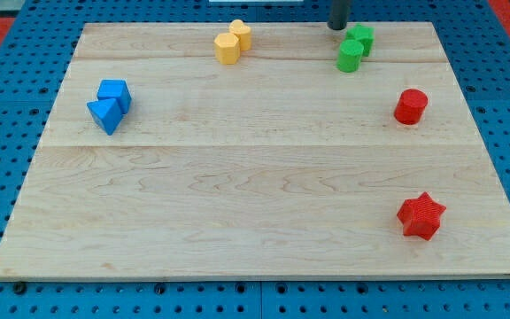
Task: Slide the green star right a bit
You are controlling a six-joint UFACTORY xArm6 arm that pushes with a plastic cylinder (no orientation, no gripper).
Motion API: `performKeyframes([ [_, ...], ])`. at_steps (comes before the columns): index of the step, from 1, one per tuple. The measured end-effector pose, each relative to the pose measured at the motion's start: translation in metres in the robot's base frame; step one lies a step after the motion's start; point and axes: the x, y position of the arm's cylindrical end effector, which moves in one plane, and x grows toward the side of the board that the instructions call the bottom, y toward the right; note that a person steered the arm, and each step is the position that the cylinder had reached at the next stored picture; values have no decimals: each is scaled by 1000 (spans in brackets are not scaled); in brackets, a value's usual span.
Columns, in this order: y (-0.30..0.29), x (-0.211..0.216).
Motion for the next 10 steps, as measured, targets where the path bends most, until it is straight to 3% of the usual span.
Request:
performKeyframes([
  [4,-30,57],
  [10,-25,87],
])
